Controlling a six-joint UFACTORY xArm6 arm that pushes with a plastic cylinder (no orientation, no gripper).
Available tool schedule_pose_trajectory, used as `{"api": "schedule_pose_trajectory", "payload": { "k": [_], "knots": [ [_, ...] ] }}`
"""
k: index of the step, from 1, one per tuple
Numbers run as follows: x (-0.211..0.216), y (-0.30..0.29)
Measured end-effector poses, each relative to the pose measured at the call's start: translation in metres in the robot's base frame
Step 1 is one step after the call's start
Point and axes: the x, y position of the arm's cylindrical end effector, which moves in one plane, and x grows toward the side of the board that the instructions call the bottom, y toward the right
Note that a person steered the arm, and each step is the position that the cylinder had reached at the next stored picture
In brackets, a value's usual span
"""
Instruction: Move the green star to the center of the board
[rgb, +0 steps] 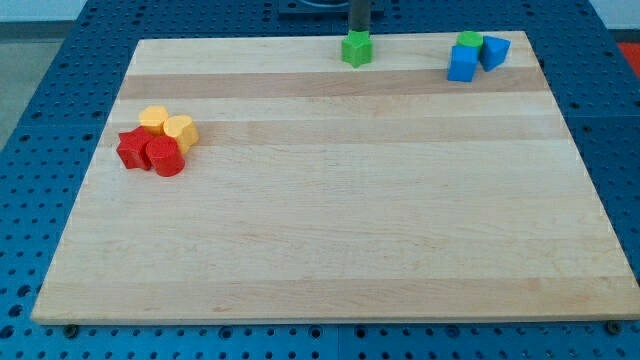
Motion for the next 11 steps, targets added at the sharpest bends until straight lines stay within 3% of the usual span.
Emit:
{"api": "schedule_pose_trajectory", "payload": {
  "k": [4, 10, 11],
  "knots": [
    [0.019, -0.002],
    [0.156, -0.044],
    [0.159, -0.046]
  ]
}}
